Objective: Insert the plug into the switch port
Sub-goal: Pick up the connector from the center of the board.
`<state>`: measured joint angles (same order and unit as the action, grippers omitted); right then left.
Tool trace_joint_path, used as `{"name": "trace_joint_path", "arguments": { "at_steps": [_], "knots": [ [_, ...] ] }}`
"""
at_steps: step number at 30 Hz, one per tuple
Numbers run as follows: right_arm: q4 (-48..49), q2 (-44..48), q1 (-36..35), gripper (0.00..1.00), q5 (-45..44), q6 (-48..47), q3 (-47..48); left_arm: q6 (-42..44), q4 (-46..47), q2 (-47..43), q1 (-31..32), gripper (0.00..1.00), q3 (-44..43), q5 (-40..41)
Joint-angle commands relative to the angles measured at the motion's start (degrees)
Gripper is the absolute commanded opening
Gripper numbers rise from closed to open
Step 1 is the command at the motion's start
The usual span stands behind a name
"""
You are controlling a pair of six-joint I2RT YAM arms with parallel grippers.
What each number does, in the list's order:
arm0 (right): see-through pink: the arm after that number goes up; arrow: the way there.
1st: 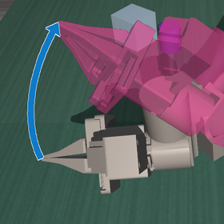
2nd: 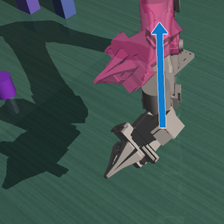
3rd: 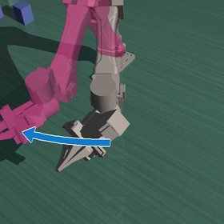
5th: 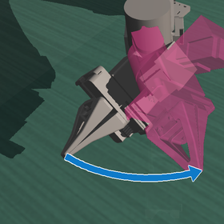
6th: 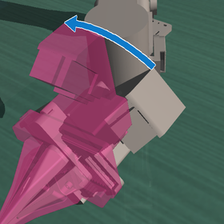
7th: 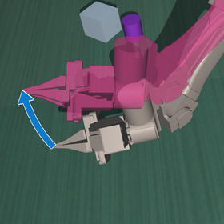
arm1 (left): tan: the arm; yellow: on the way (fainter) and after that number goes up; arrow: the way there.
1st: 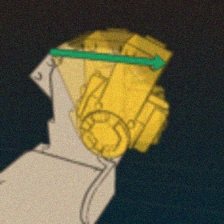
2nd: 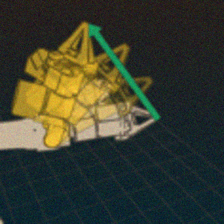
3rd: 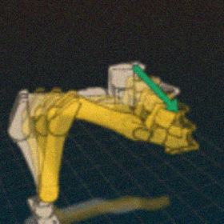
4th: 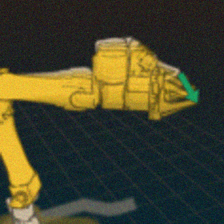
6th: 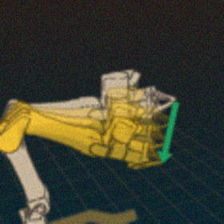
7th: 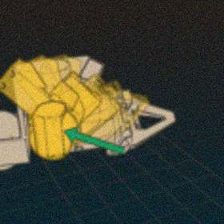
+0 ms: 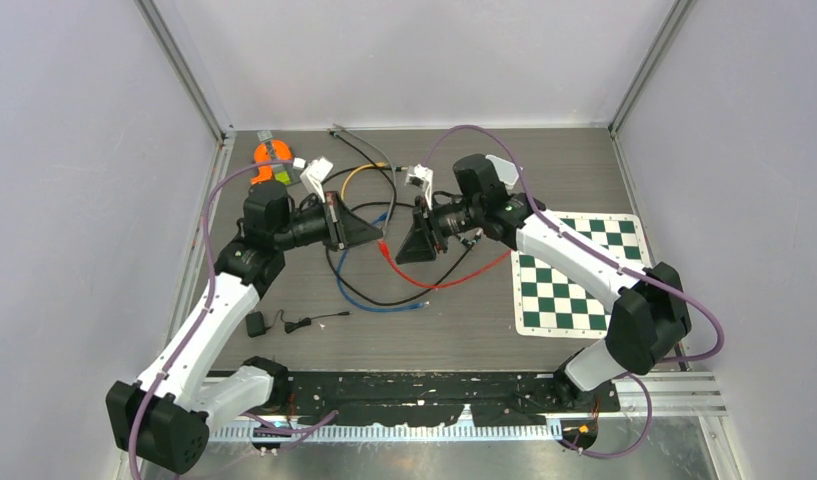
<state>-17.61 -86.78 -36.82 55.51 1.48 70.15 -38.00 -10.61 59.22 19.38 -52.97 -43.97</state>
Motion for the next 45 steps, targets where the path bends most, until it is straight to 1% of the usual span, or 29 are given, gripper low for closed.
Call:
{"name": "trace_joint_path", "arguments": {
  "at_steps": [1,2,4,5,8,10,12,15,17,20,22,24,25,28,30,33,35,41,43,45],
  "knots": [
    [1.7,1.8,1.8,0.53,-10.2,-0.1,3.3,-6.5,0.3,-3.5,0.1,0.00,3.6,7.4],
    [2.2,2.2,1.8,0.70,-11.7,-0.3,3.0,-8.6,1.4,-3.9,0.1,0.00,4.7,9.4],
    [4.3,3.8,1.9,0.79,-15.2,-0.5,0.7,-12.3,2.6,-4.2,0.1,0.00,6.9,13.1],
    [6.5,5.1,1.8,0.80,-17.7,-0.4,0.0,-13.9,2.7,-4.3,0.1,0.00,7.6,14.9],
    [12.8,7.3,1.8,0.81,-21.6,1.7,-4.1,-19.4,2.3,-4.8,-0.2,0.00,9.8,20.9],
    [20.2,9.1,1.3,0.80,-23.1,3.3,-6.6,-23.5,4.1,-5.5,-0.6,0.00,12.0,23.4],
    [24.9,10.0,0.0,0.78,-24.1,4.3,-8.9,-26.8,4.9,-6.9,-0.7,0.00,13.4,26.0],
    [28.8,10.9,-2.8,0.75,-27.7,4.9,-11.1,-29.4,3.3,-8.2,-0.7,0.00,13.8,29.8],
    [30.8,11.1,-5.2,0.73,-31.9,5.7,-12.5,-31.4,3.0,-9.2,-0.7,0.00,14.2,31.4],
    [34.5,10.7,-9.1,0.68,-37.4,6.4,-14.6,-36.7,4.3,-10.7,-0.7,0.00,16.5,32.9],
    [35.9,10.2,-10.6,0.67,-38.9,5.4,-15.4,-39.4,6.0,-11.6,-0.7,0.00,18.2,33.1],
    [37.8,9.9,-11.0,0.64,-39.5,3.8,-16.3,-39.8,6.0,-12.1,-0.7,0.00,18.4,33.0],
    [38.3,9.8,-11.0,0.61,-39.6,2.9,-16.5,-39.7,5.2,-12.3,-0.7,0.00,18.1,33.0],
    [37.4,7.7,-11.0,0.58,-36.5,2.0,-14.4,-39.1,2.7,-12.7,-0.7,0.00,17.3,33.6],
    [36.7,5.8,-11.0,0.57,-35.0,3.3,-12.9,-38.8,1.3,-13.0,-0.7,0.00,17.1,34.5],
    [37.0,2.7,-11.3,0.54,-34.3,5.2,-11.8,-39.1,2.3,-13.3,-0.7,0.00,17.7,35.1],
    [38.7,1.3,-11.6,0.54,-33.7,6.4,-11.6,-39.7,3.3,-12.9,-0.7,0.00,18.1,34.4],
    [38.2,-1.7,-12.7,0.53,-32.3,9.4,-9.5,-39.3,3.8,-11.2,-0.7,0.00,17.8,32.8],
    [38.6,-2.1,-13.3,0.49,-33.1,9.3,-9.8,-39.1,3.8,-11.0,-0.7,0.00,18.0,33.1],
    [38.7,-2.5,-13.8,0.42,-33.9,8.9,-9.9,-39.2,3.6,-11.0,-0.7,0.00,18.1,33.1]
  ]
}}
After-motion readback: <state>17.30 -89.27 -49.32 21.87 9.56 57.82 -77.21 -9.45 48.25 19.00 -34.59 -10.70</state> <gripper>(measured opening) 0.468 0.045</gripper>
